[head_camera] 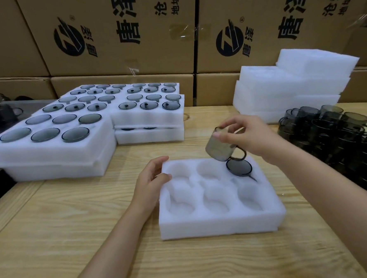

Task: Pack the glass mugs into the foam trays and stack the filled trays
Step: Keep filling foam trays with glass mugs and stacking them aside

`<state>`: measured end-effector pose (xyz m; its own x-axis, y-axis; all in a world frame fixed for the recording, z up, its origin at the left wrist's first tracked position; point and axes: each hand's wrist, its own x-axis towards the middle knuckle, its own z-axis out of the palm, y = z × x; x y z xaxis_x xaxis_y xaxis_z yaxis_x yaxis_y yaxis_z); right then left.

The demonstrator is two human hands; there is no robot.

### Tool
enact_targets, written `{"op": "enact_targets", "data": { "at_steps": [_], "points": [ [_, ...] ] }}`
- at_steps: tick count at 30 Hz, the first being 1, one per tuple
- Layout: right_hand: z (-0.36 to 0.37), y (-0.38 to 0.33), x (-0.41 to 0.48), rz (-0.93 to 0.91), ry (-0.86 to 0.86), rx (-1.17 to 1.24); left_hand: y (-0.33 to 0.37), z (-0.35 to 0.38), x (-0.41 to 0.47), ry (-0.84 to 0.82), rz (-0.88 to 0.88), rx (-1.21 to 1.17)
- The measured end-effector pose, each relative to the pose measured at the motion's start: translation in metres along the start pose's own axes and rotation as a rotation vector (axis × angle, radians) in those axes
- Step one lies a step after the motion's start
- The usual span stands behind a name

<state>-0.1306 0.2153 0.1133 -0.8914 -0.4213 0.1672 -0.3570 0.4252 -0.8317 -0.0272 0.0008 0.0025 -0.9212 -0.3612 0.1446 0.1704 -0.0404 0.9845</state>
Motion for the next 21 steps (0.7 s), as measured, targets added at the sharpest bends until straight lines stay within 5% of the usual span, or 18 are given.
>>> {"op": "enact_targets", "data": {
  "at_steps": [21],
  "points": [
    [0.073,0.016,-0.024,-0.1,0.081,-0.767,0.001,0.002,0.001,-0.003,0.017,0.008]
  ]
}}
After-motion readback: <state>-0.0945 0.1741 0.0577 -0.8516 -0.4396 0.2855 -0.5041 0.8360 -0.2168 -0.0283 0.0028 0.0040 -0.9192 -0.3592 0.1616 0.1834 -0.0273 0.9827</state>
